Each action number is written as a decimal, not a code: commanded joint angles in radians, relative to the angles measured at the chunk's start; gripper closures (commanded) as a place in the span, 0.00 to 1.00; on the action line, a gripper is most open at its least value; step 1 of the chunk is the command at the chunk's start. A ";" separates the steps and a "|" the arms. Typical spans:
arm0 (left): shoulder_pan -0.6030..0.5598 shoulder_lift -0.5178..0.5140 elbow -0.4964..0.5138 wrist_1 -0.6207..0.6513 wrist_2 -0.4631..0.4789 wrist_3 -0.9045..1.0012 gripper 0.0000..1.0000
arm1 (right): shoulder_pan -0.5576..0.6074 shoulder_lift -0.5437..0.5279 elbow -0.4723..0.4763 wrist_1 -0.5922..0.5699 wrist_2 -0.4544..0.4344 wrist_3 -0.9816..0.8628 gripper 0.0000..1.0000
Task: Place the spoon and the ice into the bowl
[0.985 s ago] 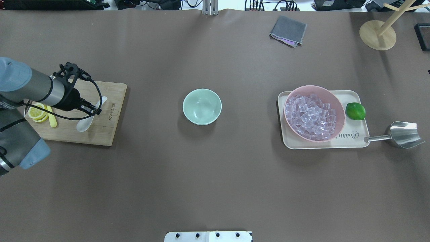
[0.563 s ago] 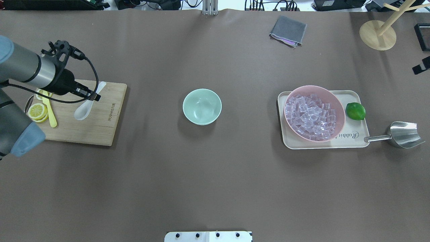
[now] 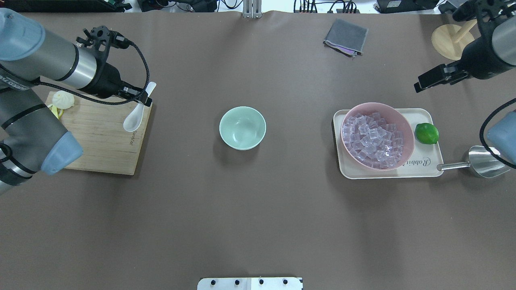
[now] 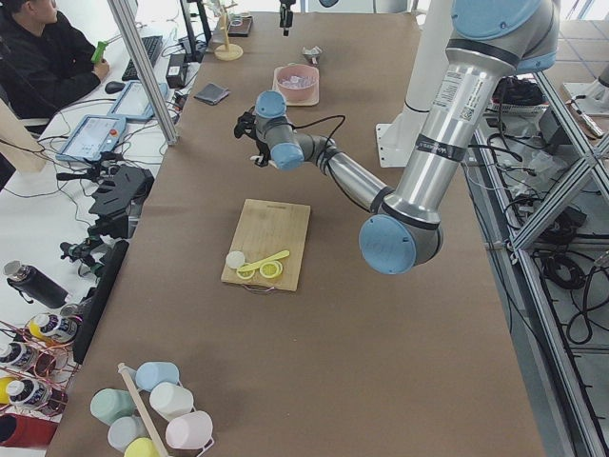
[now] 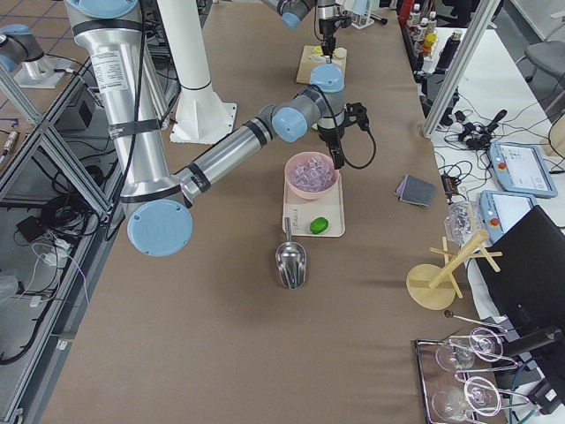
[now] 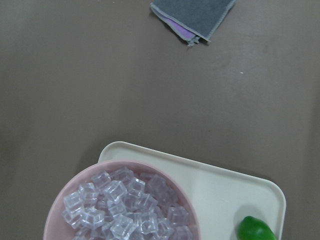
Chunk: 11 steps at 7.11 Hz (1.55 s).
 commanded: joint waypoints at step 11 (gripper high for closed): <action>0.166 -0.224 0.157 -0.008 0.153 -0.169 1.00 | -0.251 0.025 -0.172 0.100 -0.167 0.329 0.14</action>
